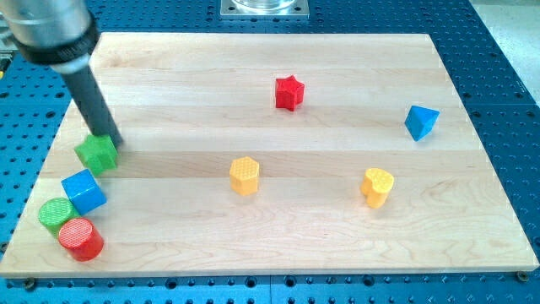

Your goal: Move the red star slightly to the down

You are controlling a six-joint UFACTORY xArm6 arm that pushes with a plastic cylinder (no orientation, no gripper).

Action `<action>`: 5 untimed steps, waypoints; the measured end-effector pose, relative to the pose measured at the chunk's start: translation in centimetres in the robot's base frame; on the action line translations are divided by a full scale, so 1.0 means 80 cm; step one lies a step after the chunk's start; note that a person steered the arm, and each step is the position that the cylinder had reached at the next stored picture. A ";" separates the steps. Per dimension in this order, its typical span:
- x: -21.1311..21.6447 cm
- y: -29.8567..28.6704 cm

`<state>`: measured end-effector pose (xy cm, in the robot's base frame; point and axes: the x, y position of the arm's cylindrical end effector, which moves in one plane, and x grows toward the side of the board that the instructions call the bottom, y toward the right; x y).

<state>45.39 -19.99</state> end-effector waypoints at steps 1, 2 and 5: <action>0.003 0.085; -0.032 0.232; -0.205 0.298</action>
<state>29.00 3.81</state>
